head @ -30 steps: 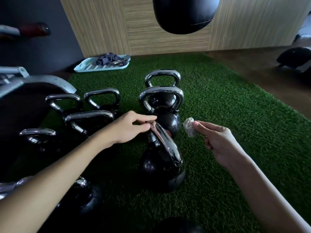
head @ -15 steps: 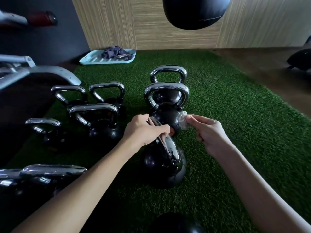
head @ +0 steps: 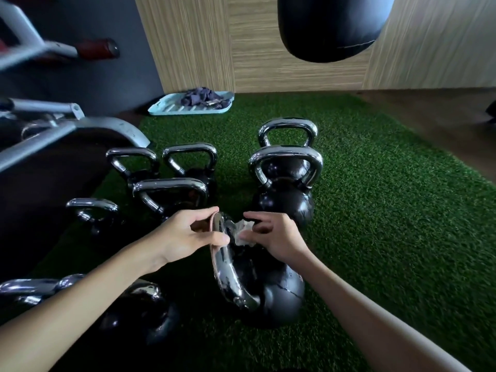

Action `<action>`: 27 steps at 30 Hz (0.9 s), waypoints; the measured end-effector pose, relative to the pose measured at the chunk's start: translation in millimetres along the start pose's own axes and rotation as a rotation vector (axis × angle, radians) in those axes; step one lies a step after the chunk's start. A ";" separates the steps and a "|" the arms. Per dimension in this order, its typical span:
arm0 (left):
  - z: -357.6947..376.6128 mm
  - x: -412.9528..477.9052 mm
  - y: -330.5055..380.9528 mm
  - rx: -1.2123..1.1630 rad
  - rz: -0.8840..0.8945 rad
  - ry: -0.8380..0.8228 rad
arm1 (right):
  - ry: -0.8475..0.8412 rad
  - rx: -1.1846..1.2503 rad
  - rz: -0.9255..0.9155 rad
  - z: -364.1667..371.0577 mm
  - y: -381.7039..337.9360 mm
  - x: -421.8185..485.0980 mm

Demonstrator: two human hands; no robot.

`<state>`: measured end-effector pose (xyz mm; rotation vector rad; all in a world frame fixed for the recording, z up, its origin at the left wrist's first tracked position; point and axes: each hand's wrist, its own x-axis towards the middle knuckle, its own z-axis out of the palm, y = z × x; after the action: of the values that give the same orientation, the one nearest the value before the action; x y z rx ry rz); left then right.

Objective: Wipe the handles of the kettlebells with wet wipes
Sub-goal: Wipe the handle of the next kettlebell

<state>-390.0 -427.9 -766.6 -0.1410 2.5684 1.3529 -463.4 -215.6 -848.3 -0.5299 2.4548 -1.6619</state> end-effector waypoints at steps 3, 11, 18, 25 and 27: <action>-12.0 1.6 -5.0 0.055 0.004 -0.062 | 0.006 -0.135 -0.118 6.3 -0.6 8.2; -35.3 6.0 -16.9 0.215 0.017 -0.145 | -0.040 -0.439 -0.289 11.9 8.1 16.3; -36.9 17.3 -17.5 0.235 0.097 -0.202 | -0.241 -0.417 -0.291 -5.6 -1.8 18.4; -43.6 24.4 -22.4 0.299 0.101 -0.214 | -0.052 -0.221 -0.208 13.0 -4.4 30.8; -42.9 22.4 -27.2 0.268 0.113 -0.197 | -0.024 -0.187 -0.260 21.0 -11.3 35.9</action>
<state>-413.3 -478.0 -770.6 0.1769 2.5888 0.9861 -488.1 -250.6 -842.9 -0.9239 2.6328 -1.5024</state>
